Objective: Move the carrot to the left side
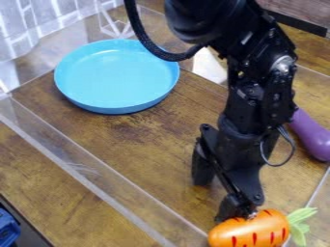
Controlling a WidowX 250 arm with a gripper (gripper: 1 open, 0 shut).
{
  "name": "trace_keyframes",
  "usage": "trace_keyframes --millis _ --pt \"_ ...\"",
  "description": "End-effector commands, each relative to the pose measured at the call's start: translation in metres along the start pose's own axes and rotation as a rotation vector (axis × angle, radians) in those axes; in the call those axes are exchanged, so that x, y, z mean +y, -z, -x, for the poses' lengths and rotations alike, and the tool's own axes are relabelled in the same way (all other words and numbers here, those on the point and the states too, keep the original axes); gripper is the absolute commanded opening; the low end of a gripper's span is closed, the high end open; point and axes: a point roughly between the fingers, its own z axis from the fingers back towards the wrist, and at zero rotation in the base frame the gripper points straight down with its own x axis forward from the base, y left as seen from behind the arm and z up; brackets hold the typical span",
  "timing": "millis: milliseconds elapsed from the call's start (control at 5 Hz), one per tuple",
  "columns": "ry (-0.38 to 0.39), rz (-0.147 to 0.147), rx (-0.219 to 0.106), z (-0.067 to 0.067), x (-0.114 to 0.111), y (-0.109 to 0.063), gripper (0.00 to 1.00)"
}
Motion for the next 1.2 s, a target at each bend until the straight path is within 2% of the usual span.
trace_keyframes --millis 0,200,600,1000 --pt "-0.016 0.0 -0.062 -0.014 -0.004 -0.008 1.0" --pt "-0.045 -0.002 -0.082 -0.019 -0.004 -0.007 1.0" --pt "-0.172 -0.011 -0.109 -0.039 -0.02 -0.005 1.0" --pt "-0.188 -0.013 -0.113 -0.043 -0.026 -0.002 1.0"
